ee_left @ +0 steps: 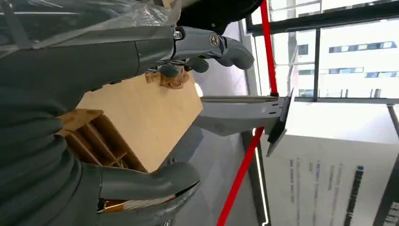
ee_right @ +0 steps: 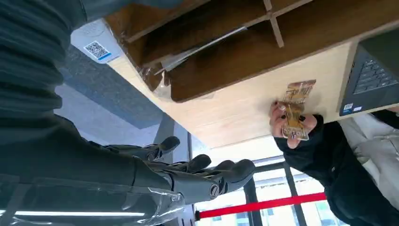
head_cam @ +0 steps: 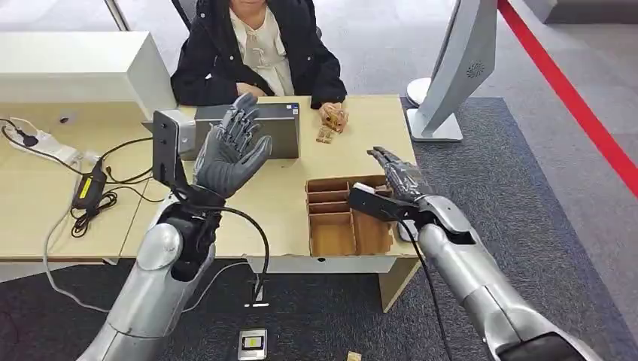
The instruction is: Pass the card to the sensor for recognition and then transmit it.
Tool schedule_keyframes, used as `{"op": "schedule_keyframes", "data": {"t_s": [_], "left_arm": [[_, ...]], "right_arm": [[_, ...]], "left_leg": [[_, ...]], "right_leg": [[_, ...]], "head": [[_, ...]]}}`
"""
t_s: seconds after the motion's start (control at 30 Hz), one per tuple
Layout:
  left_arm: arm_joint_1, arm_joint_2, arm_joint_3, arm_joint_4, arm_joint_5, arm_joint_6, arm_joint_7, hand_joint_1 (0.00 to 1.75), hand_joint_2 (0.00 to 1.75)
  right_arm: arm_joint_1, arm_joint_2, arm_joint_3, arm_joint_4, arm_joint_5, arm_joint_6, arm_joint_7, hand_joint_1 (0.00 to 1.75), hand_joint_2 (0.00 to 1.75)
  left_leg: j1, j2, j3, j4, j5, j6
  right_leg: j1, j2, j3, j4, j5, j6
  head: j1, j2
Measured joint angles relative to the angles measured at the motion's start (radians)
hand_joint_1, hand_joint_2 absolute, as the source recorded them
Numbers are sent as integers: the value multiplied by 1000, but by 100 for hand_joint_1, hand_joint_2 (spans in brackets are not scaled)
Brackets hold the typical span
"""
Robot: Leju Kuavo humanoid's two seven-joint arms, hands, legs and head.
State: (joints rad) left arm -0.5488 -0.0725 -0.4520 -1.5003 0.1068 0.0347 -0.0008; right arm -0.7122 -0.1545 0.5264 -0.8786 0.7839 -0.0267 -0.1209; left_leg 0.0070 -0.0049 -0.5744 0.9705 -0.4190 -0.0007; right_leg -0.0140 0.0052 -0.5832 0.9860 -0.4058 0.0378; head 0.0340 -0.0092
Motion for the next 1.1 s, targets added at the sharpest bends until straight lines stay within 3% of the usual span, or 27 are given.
{"op": "schedule_keyframes", "data": {"t_s": [1.1], "left_arm": [[-7, -5, -9, 16, 7, 16, -10, 0, 175]], "right_arm": [[-37, 23, 3, 123, -8, -50, -35, 0, 175]], "left_leg": [[0, 0, 0, 0, 0, 0]], "right_leg": [[0, 0, 0, 0, 0, 0]], "head": [[0, 0]]}}
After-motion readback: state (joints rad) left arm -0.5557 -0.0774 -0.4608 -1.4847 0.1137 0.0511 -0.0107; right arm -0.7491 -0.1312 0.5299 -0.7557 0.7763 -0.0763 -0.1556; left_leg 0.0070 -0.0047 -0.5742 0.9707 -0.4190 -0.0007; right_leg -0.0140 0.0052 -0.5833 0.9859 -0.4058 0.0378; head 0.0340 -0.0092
